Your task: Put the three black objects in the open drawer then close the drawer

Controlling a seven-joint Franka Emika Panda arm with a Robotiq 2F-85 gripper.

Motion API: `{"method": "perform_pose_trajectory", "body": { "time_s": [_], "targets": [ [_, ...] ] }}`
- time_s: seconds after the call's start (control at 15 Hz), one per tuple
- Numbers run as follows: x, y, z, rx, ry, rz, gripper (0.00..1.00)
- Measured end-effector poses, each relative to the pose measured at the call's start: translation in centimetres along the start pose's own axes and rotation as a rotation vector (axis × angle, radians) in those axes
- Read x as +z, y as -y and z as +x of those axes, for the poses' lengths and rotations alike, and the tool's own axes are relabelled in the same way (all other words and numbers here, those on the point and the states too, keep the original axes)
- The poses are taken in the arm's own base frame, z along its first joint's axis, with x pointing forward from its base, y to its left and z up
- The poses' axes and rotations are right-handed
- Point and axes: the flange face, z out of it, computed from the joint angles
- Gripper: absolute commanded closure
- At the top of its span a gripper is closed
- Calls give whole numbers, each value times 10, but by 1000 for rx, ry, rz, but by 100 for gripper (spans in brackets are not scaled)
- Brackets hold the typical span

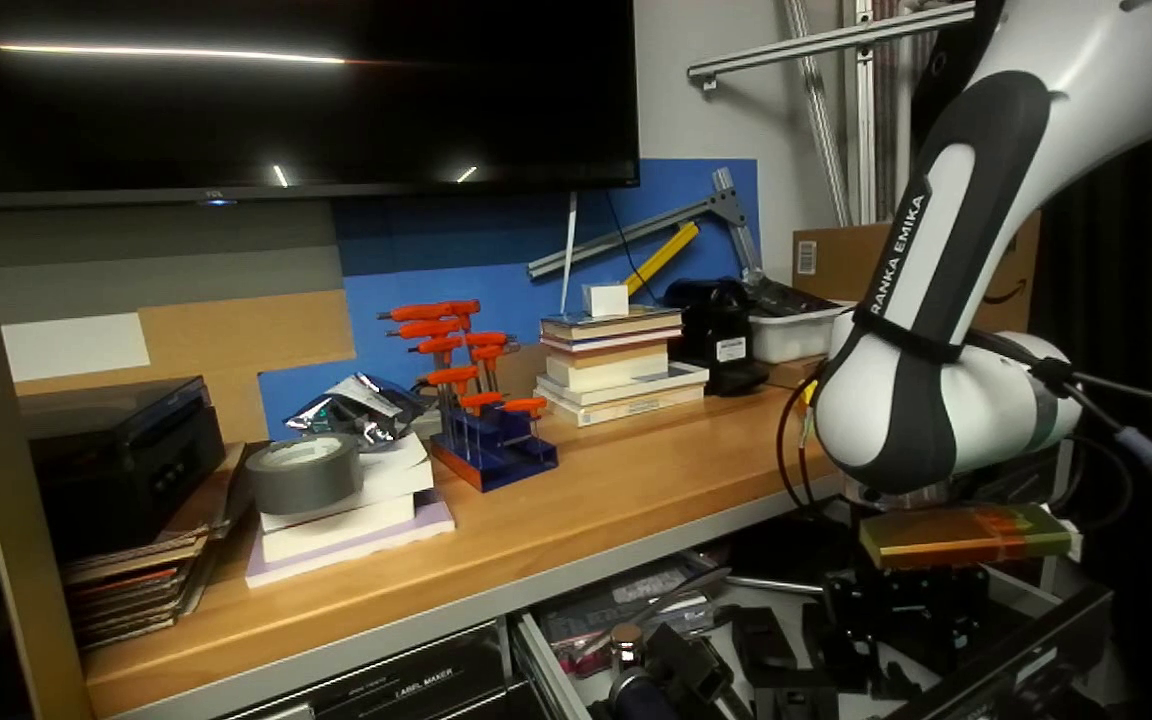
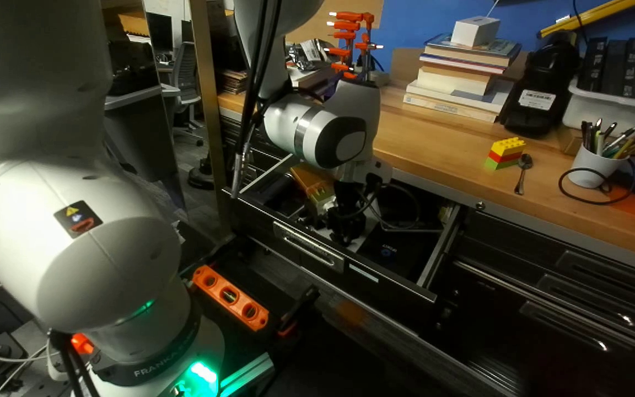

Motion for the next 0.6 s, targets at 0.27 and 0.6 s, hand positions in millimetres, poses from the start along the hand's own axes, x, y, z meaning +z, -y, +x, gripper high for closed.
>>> {"method": "perform_pose_trajectory", "body": {
  "time_s": [0.27,0.6],
  "targets": [
    [-3,0,4,43,-36,-10,0],
    [-22,4,9,144,-140,-77,0]
  ]
}}
